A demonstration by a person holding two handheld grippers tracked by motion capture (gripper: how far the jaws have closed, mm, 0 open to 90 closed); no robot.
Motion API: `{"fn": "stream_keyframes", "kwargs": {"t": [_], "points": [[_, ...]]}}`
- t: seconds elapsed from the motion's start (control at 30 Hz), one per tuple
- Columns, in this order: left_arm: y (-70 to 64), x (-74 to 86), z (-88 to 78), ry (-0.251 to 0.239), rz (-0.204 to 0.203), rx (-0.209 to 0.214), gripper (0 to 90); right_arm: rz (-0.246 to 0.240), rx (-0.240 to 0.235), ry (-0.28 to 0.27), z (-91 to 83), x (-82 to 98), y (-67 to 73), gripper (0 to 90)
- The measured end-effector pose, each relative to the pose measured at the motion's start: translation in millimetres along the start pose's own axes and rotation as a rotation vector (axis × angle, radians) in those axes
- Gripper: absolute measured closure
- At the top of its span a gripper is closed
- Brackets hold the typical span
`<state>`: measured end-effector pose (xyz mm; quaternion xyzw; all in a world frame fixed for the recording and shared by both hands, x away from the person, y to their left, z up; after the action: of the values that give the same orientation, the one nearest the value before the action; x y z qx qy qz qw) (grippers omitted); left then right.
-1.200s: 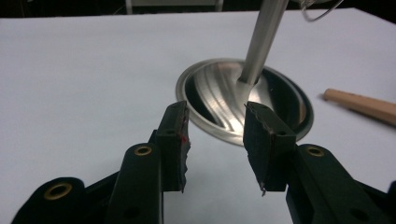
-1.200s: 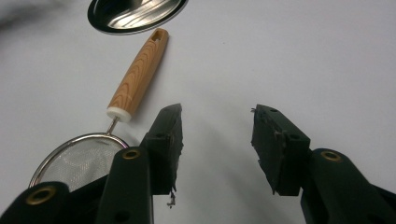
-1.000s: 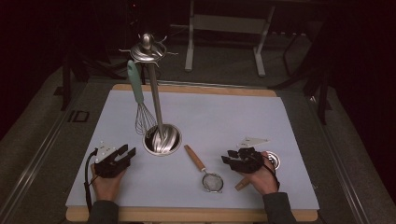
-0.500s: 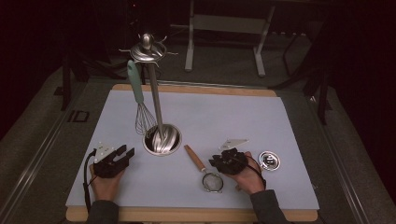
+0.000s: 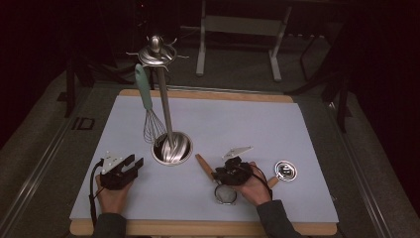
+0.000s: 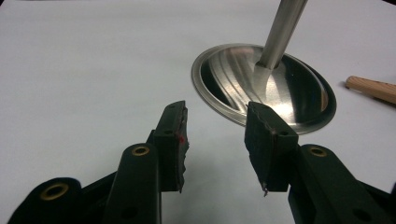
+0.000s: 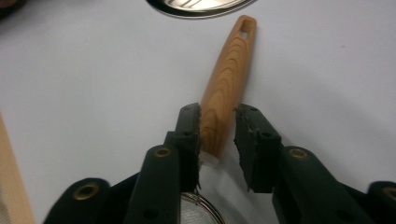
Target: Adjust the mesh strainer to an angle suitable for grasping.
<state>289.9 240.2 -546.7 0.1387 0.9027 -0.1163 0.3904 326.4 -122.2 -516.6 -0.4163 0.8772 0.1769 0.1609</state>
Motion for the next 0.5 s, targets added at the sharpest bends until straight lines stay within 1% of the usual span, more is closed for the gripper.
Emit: {"fn": "stream_keyframes", "kwargs": {"t": [0.03, 0.13, 0.23, 0.43, 0.5], "points": [[-0.1, 0.1, 0.1, 0.000, 0.000, 0.000, 59.1, -0.001, -0.009, 0.007, 1.1, -1.0, 0.8, 71.8], [-0.2, 0.1, 0.1, -0.001, 0.001, -0.001, 59.1, -0.009, -0.009, 0.022, 3.1, -3.2, 3.2, 71.1], [-0.2, 0.2, 0.0, -0.001, 0.002, -0.002, 59.1, -0.014, -0.021, 0.033, 4.1, -5.6, 5.6, 70.5], [-0.5, 0.2, 0.2, -0.001, 0.003, -0.004, 59.1, -0.018, -0.043, 0.059, 7.9, -8.8, 7.5, 66.3], [-0.6, 0.3, 0.1, -0.001, 0.003, -0.004, 59.1, -0.017, -0.048, 0.082, 11.4, -11.4, 9.0, 63.9]]}}
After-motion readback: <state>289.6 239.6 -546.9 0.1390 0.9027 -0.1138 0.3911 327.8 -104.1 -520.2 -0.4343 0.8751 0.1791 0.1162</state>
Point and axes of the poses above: each handheld gripper's, and its own axes: z roughly forward along the jaws, x roughly out of its underside, y roughly to its left, the point moved 2 cm from there along z, roughly forward along the jaws, and after that the axes turned 15 degrees about y, right-handed, at the moved point
